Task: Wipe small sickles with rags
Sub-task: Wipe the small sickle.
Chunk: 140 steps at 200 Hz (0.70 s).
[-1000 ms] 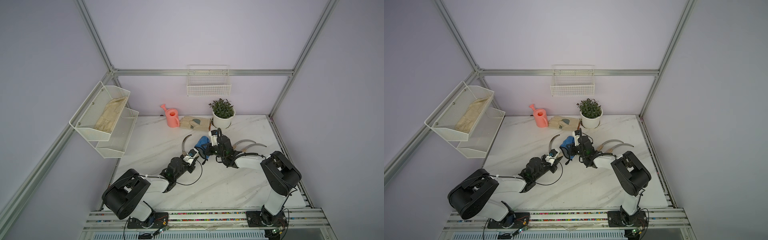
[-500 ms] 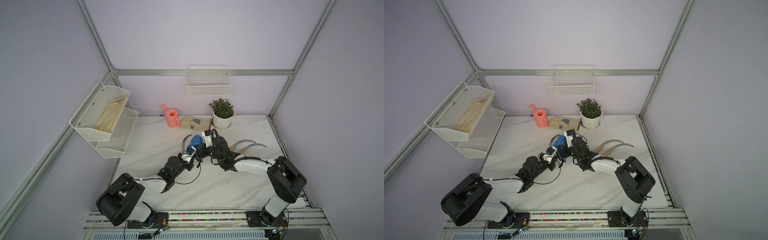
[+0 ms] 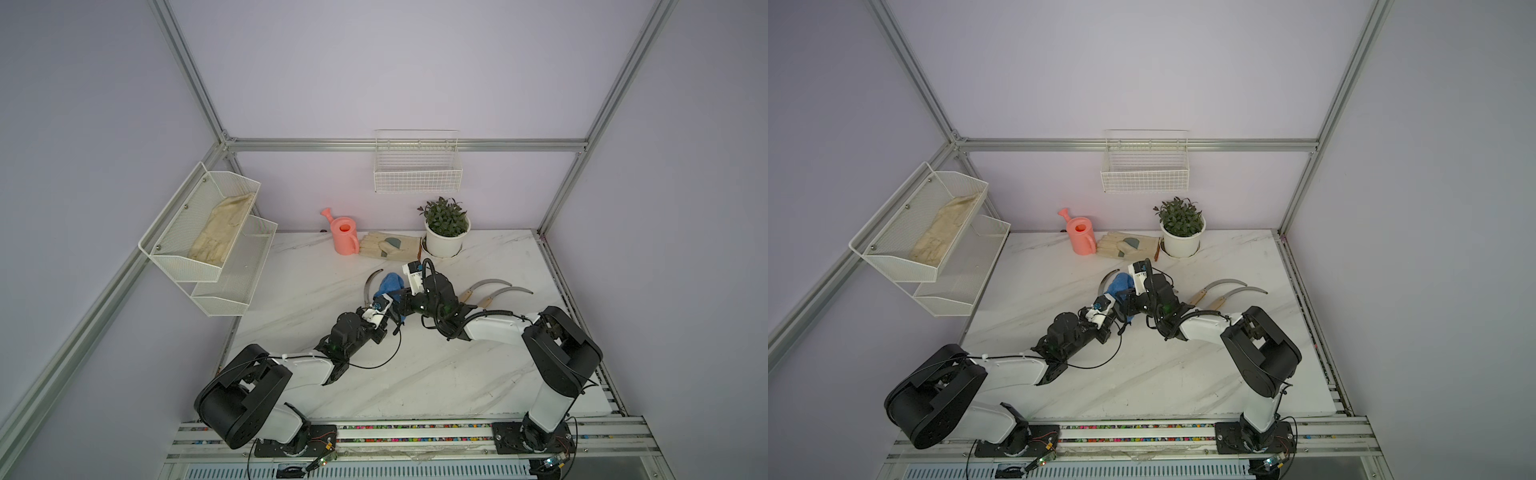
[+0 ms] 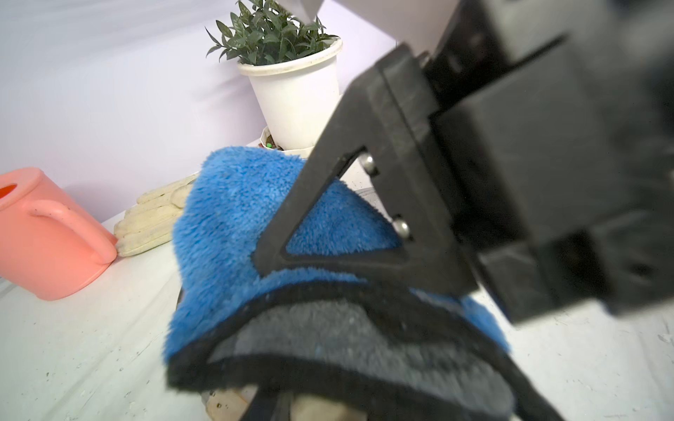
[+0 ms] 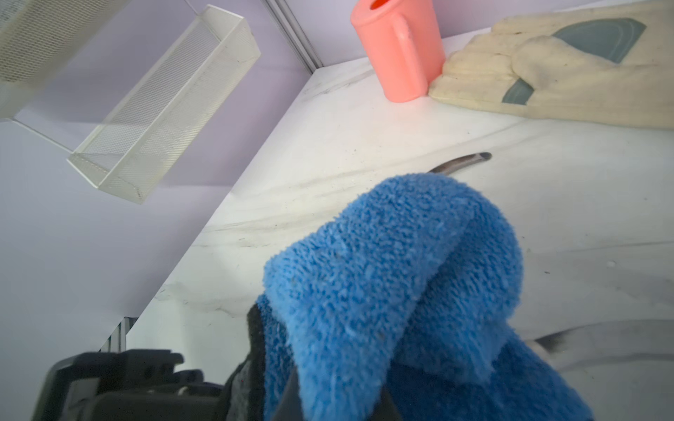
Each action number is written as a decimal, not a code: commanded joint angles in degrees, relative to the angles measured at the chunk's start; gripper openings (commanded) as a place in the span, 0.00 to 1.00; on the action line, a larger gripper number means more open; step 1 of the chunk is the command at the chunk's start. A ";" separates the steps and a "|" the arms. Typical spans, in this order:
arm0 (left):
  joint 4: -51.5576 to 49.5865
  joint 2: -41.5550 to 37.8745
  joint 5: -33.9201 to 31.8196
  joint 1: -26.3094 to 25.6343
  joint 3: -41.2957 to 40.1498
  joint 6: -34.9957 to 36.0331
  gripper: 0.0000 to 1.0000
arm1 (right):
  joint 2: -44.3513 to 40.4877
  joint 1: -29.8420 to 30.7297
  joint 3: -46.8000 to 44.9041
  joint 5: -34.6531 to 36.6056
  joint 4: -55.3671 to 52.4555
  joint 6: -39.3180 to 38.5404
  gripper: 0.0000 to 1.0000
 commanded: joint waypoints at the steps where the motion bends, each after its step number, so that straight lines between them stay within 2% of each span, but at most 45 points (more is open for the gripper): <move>1: 9.71 -1.68 1.27 -0.02 1.45 0.49 0.00 | 4.60 -3.50 -0.43 0.79 -4.14 0.11 0.00; 41: 9.64 -2.00 1.66 -0.02 1.42 0.56 0.00 | 3.67 -4.02 0.75 0.14 -5.50 -0.25 0.00; 103: 9.72 -1.95 1.49 0.06 1.45 0.60 0.00 | -0.49 5.30 3.34 -2.55 -5.76 -0.60 0.00; 140: 9.59 -2.21 1.64 0.05 1.34 0.58 0.00 | -2.44 6.32 0.79 -3.95 -3.12 0.28 0.00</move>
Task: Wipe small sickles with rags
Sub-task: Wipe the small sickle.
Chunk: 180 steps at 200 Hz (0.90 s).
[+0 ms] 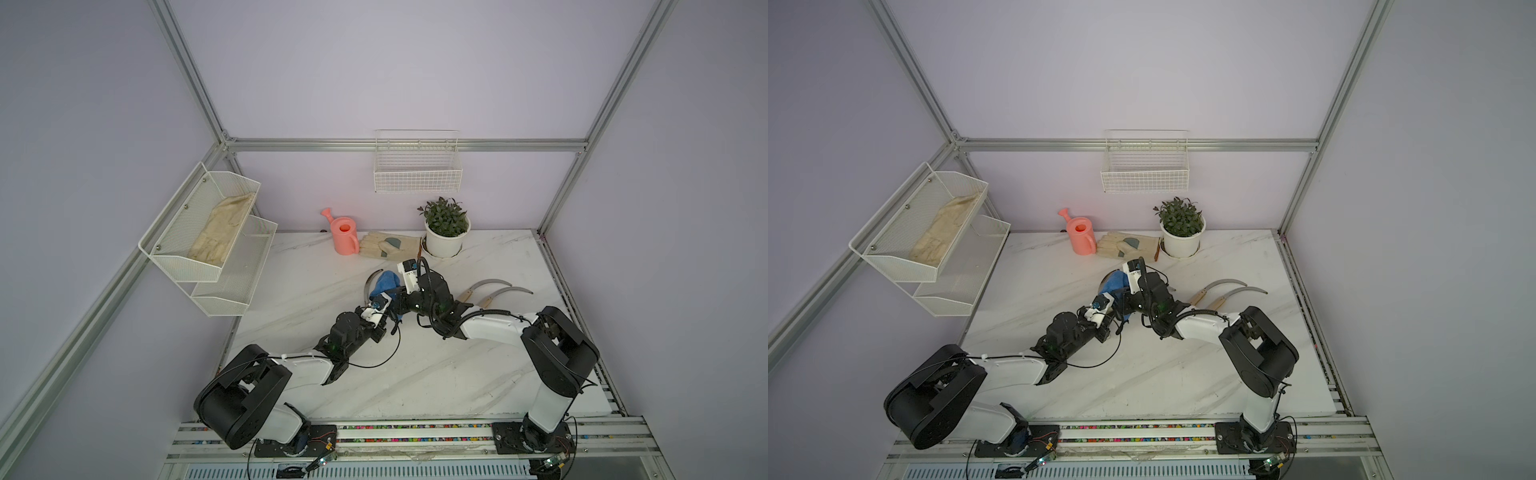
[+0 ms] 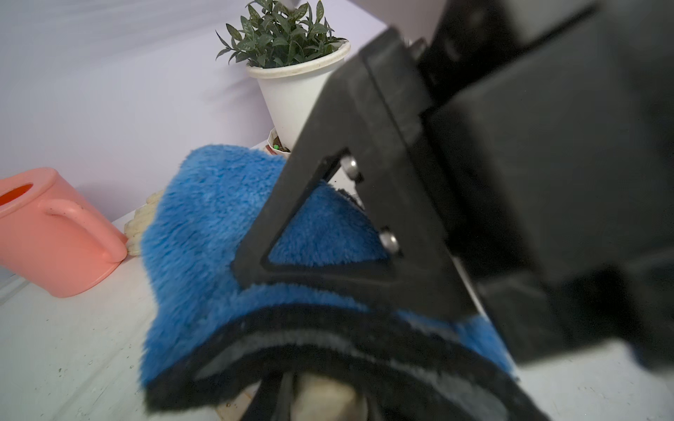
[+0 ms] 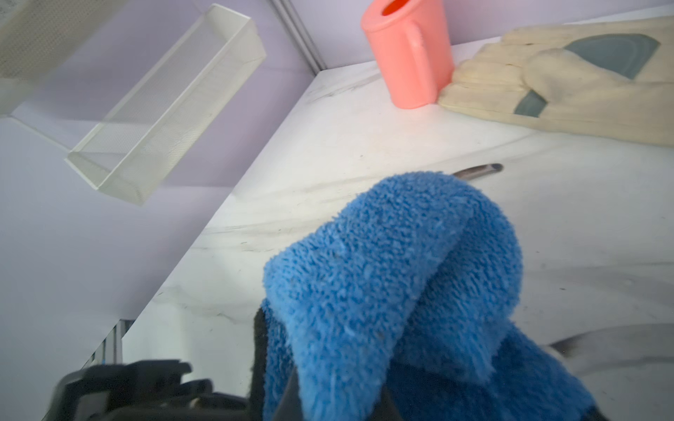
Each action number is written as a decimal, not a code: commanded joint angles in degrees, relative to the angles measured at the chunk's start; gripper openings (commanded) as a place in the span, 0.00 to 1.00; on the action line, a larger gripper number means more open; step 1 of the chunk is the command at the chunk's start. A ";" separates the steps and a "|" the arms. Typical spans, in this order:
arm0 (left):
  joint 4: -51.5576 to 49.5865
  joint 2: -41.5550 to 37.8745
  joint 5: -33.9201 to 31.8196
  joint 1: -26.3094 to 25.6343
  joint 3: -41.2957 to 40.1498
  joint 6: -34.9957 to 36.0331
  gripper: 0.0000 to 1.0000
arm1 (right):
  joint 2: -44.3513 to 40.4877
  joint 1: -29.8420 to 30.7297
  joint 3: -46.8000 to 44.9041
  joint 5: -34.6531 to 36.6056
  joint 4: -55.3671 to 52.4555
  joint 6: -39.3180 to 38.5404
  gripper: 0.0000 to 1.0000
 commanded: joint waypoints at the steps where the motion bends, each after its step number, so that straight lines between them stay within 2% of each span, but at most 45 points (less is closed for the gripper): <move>1: 8.76 -2.26 2.11 -0.31 1.33 0.60 0.00 | -0.78 1.77 -2.07 -5.22 -0.81 0.32 0.00; 28: 8.96 -2.65 1.97 -0.30 0.90 0.48 0.00 | 2.10 0.93 -2.17 -1.13 -1.75 0.37 0.00; 70: 8.92 -3.16 1.56 -0.30 0.73 0.47 0.00 | 6.75 -5.07 -2.67 1.78 -1.82 0.85 0.00; 103: 9.13 -3.09 2.06 -0.26 0.74 0.52 0.00 | 6.73 -6.35 -2.42 2.14 -3.08 -0.30 0.00; 130: 9.49 -2.92 1.87 -0.35 0.66 0.49 0.00 | 5.12 -5.33 -1.80 0.03 -3.39 0.56 0.00; 157: 9.79 -2.74 1.47 -0.30 0.67 0.65 0.00 | 2.38 -0.53 -0.94 0.04 -4.00 -0.74 0.00; 180: 10.31 -2.67 1.61 -0.30 0.53 0.67 0.00 | 0.47 1.32 -1.31 -2.82 -2.60 -0.27 0.00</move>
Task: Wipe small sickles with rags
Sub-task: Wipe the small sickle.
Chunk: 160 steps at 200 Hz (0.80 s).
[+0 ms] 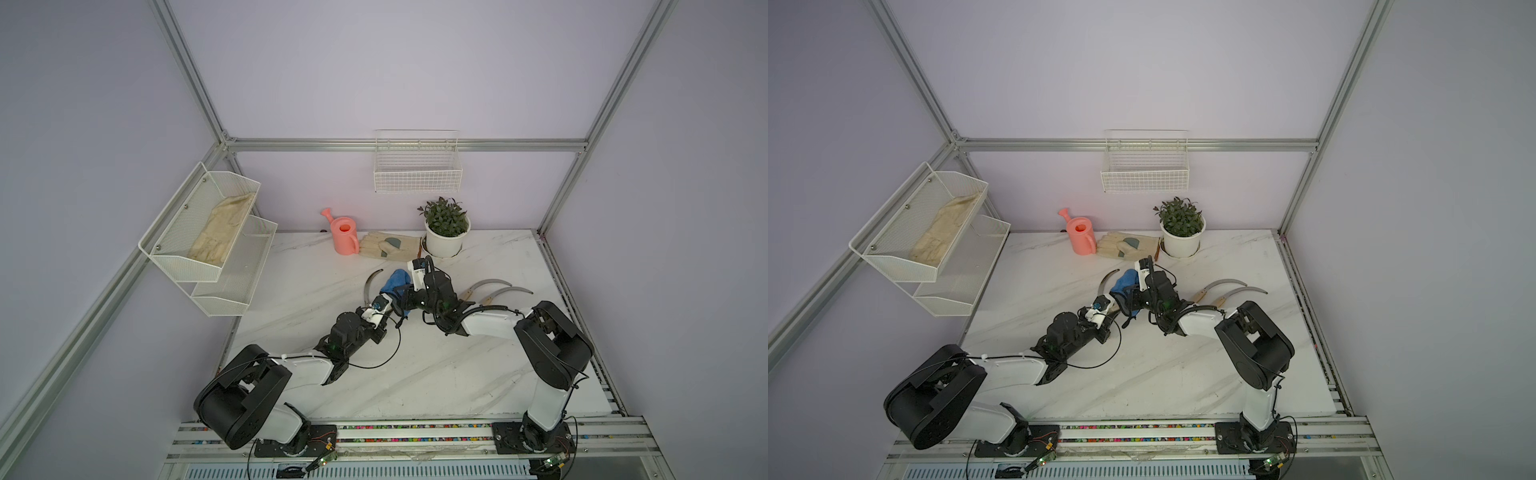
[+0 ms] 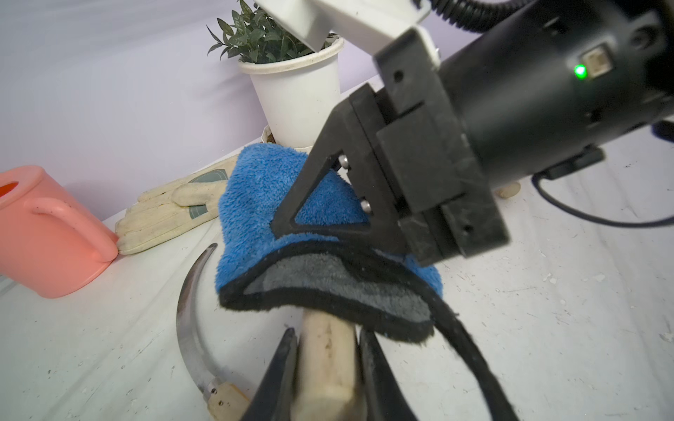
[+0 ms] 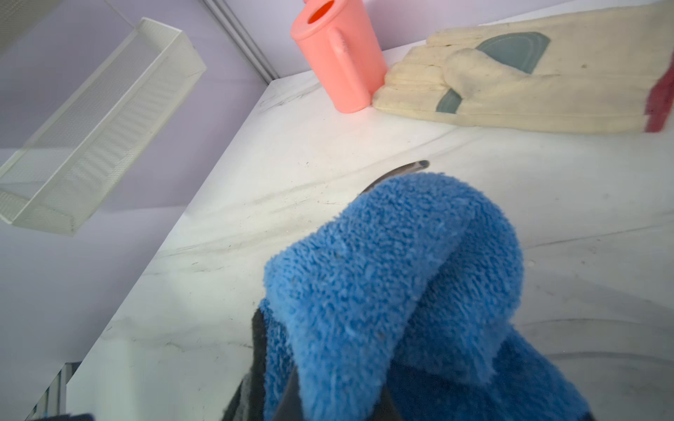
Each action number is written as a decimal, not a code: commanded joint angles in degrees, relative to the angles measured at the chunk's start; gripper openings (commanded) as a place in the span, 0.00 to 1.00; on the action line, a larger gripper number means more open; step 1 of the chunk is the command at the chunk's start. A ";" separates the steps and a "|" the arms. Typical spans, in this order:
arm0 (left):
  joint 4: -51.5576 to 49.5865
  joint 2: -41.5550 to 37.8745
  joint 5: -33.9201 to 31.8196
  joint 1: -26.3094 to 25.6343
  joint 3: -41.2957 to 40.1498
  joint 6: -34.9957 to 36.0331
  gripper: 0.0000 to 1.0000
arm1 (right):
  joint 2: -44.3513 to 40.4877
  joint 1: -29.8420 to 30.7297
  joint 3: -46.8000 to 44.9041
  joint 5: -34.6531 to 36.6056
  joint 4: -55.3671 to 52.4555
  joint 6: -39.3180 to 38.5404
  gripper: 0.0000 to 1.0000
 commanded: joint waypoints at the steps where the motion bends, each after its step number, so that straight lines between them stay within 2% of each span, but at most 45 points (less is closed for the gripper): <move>1: 11.02 -2.60 1.14 -0.24 0.53 0.67 0.00 | -2.40 4.50 -0.56 -5.87 -3.74 -0.41 0.00; 43: 11.50 -2.42 1.43 -0.24 0.35 0.78 0.00 | -0.98 3.83 -1.64 -2.57 -3.90 -0.49 0.00; 74: 12.81 -1.36 1.37 -0.24 0.27 1.85 0.00 | 3.43 -1.26 -1.90 -3.78 -3.43 0.72 0.00; 95: 18.33 1.00 1.34 -0.20 -1.74 3.38 0.00 | 4.58 -3.76 -2.29 -3.34 -2.84 1.44 0.00; 122: 29.32 3.66 3.85 -0.26 -5.55 7.25 0.00 | 3.16 -3.98 -1.56 -3.00 -3.92 1.00 0.00; 160: 30.23 5.64 4.61 -0.33 -5.85 11.61 0.00 | -1.61 -4.13 -1.26 -3.16 -5.47 0.75 0.00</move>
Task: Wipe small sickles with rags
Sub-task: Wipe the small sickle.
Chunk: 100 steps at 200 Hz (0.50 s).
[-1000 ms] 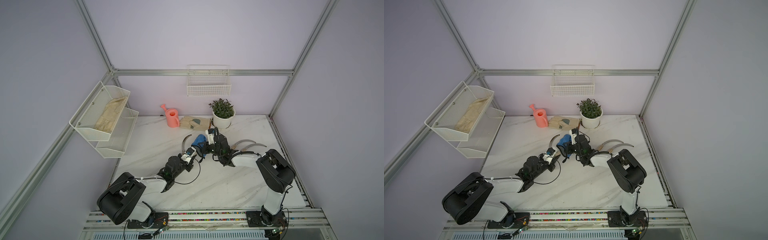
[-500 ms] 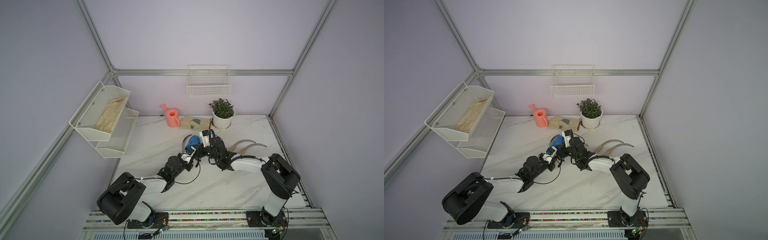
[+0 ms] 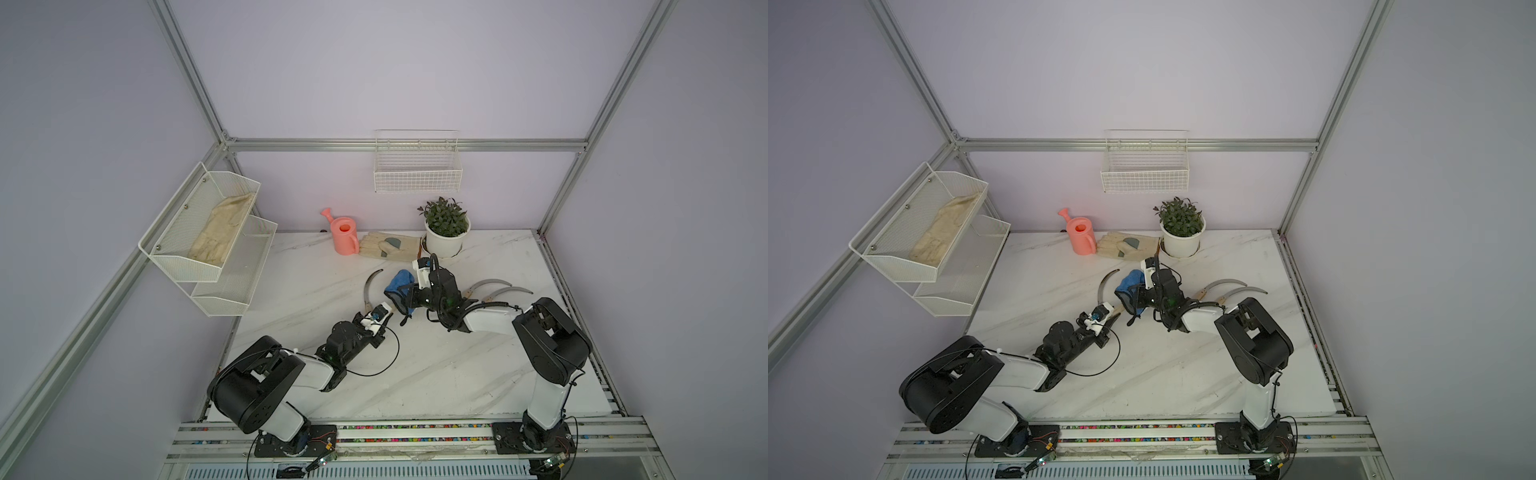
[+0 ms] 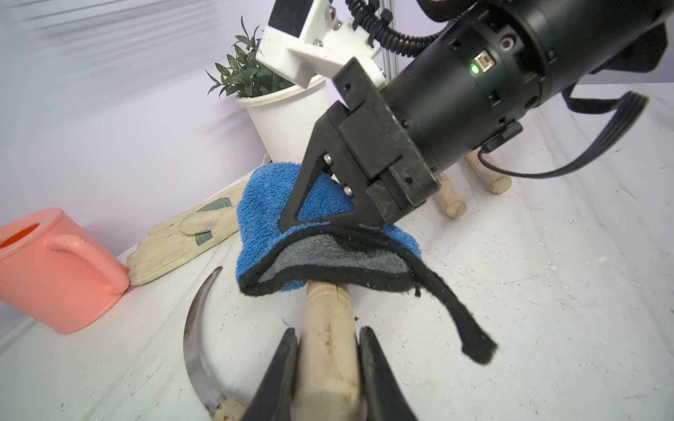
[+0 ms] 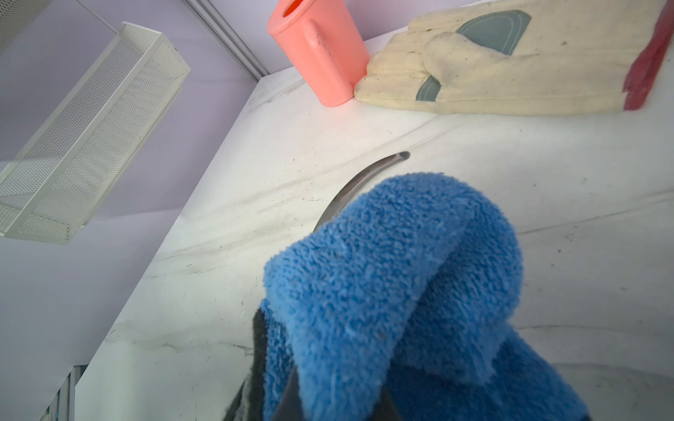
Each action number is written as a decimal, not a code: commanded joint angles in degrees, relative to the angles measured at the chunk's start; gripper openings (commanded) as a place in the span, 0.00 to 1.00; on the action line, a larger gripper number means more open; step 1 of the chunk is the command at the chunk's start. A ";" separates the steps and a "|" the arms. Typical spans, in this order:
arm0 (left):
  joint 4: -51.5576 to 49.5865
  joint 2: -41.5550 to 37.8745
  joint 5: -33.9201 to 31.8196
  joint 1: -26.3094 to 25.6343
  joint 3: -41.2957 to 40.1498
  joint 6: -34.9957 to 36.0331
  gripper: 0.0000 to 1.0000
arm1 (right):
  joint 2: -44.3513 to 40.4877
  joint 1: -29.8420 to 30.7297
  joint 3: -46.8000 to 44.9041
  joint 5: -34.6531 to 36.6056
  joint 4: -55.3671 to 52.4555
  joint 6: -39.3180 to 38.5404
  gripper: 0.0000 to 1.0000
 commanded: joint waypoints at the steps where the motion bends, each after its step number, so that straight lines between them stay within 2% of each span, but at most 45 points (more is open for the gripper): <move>1: 12.83 -0.11 2.45 -0.26 -0.43 5.46 0.00 | -3.49 0.34 -1.17 0.04 -5.17 -0.57 0.00; 21: 12.83 0.32 1.88 -0.26 -0.56 7.04 0.00 | -6.97 -1.93 -3.34 0.95 -4.62 -0.04 0.00; 50: 12.92 0.29 1.42 -0.24 -1.11 9.34 0.00 | -9.47 -9.04 -7.14 -0.66 -2.09 3.31 0.00; 100: 12.83 -0.62 2.09 -0.35 -2.69 11.96 0.00 | -5.72 -20.15 -10.77 -5.17 2.47 7.61 0.00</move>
